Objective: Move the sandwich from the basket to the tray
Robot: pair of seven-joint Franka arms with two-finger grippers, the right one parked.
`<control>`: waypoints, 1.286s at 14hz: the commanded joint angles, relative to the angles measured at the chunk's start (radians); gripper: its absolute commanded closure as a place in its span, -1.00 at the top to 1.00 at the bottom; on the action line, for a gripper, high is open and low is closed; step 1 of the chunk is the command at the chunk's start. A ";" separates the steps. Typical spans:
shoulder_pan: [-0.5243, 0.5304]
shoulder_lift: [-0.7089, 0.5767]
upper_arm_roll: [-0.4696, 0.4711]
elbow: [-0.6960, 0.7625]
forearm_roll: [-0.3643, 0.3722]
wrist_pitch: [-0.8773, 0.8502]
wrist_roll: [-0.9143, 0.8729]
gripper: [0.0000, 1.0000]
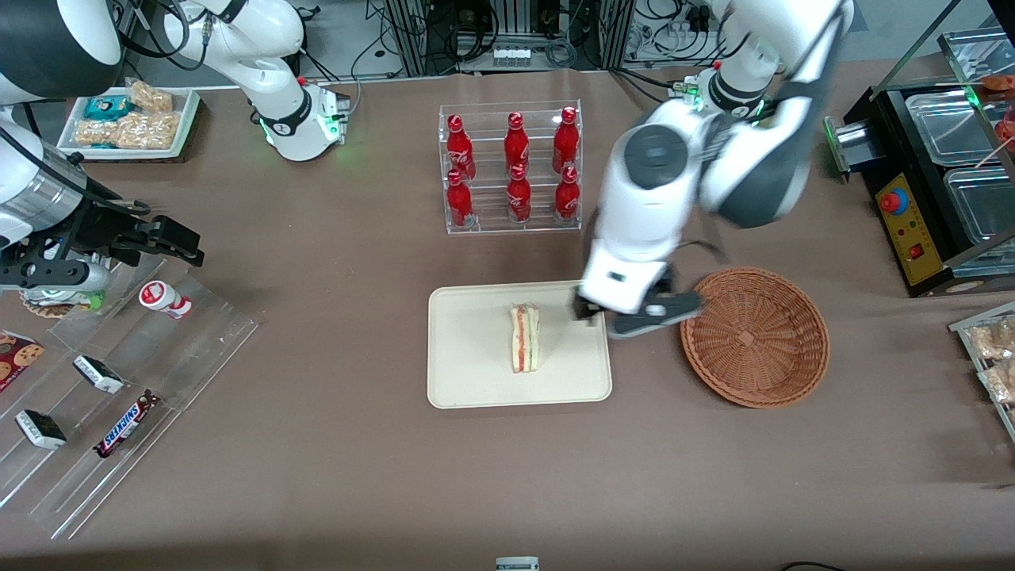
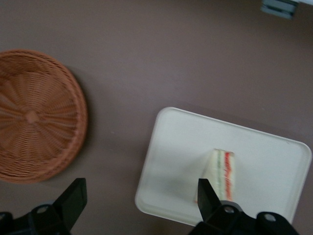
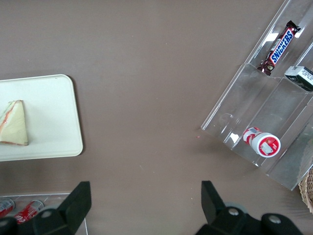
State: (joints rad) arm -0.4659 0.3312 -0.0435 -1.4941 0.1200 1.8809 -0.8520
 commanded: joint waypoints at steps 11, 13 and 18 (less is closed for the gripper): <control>0.409 -0.288 0.011 -0.116 -0.077 -0.276 0.735 1.00; 0.409 -0.342 0.068 -0.120 -0.100 -0.310 0.861 1.00; 0.411 -0.371 0.113 -0.103 -0.096 -0.283 1.019 1.00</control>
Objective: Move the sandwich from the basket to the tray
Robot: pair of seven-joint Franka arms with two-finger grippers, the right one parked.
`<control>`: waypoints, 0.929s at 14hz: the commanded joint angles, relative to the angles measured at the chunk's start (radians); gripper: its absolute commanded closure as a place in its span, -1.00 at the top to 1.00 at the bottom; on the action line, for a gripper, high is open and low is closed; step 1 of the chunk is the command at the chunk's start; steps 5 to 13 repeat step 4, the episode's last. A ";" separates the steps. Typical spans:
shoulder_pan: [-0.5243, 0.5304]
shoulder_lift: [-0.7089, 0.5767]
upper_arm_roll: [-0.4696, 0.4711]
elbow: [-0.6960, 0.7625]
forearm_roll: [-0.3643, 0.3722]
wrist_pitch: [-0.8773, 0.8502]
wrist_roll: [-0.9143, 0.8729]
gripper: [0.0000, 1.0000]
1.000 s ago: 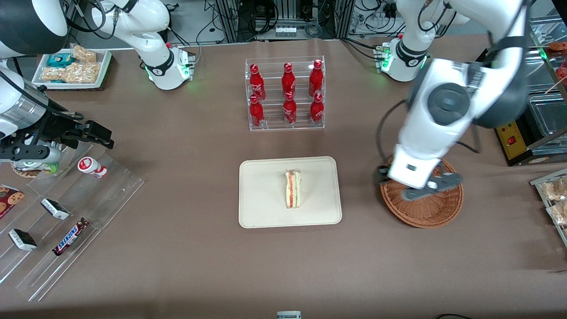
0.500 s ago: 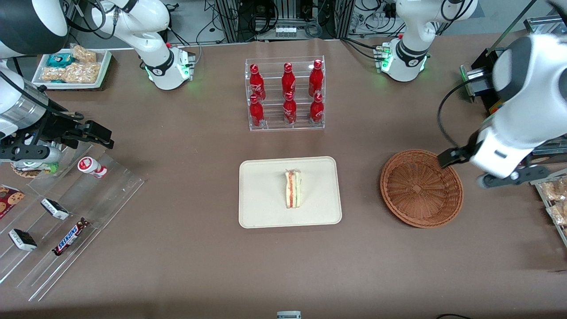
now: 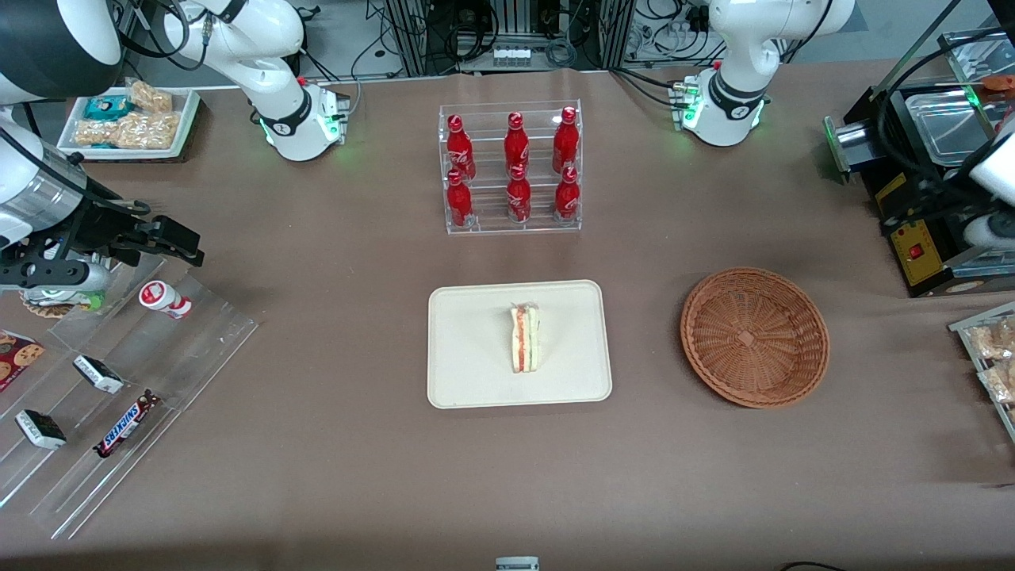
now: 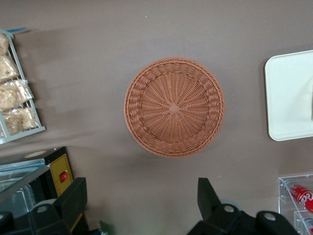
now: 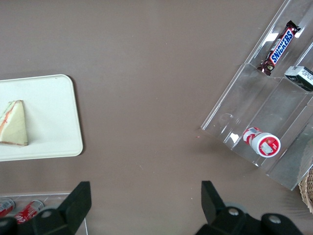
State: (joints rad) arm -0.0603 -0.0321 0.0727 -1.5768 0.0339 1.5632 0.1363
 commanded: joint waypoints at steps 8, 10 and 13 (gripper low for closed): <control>0.017 -0.005 0.010 -0.020 -0.014 0.081 0.020 1.00; 0.017 -0.005 0.010 -0.020 -0.014 0.081 0.020 1.00; 0.017 -0.005 0.010 -0.020 -0.014 0.081 0.020 1.00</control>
